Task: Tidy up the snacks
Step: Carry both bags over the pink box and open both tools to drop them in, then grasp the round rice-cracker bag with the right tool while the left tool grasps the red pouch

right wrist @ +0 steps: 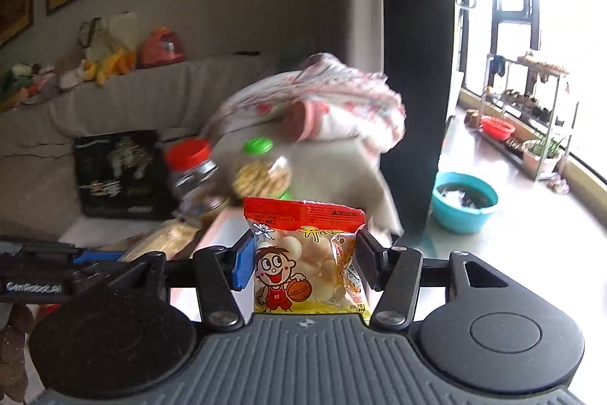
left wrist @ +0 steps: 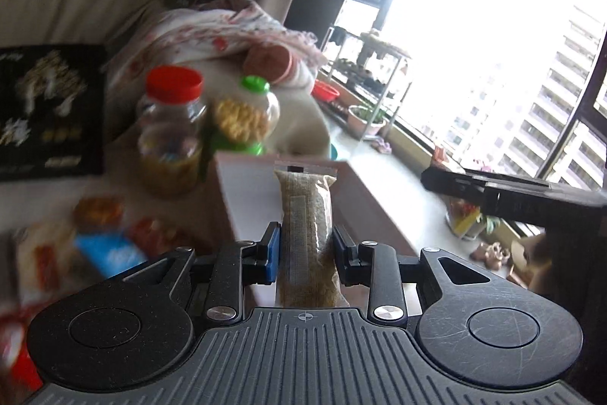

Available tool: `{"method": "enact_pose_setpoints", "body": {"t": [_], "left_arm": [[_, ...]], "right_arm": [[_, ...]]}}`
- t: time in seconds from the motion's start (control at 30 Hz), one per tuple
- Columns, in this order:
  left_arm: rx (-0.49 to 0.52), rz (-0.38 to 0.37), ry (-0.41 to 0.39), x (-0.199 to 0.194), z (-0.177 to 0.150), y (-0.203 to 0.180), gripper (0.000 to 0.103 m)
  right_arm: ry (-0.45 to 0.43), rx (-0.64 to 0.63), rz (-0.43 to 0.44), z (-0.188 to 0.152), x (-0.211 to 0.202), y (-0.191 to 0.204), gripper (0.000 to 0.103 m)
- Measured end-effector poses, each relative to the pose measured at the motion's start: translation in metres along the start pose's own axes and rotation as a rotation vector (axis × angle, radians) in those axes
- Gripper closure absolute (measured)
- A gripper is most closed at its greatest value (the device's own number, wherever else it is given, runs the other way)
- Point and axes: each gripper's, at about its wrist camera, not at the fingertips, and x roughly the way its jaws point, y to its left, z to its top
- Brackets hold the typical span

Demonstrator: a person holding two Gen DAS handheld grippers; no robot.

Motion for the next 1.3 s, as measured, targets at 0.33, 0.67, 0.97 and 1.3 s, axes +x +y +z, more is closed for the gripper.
{"method": "enact_pose_setpoints", "body": {"t": [0.33,0.67,0.97,1.3], "left_arm": [[-0.090,0.032,0.069,0.126,0.034,0.027,0.069],[-0.168,0.096,0.016,-0.003,0.006,0.088,0.069],[-0.282,0.397,-0.004,-0.100,-0.068,0.182,0.069],[-0.359,0.447,-0.029,-0.144,-0.116,0.195,0.069]], "right_arm": [[0.265,0.113,-0.010,0.015,0.130,-0.022,0.048],[0.308,0.101,-0.058,0.009,0.148,0.009,0.035],[0.261,-0.117,0.117,0.010,0.097,0.140,0.023],[0.492,-0.085,0.346,-0.023,0.171,0.286,0.023]]}}
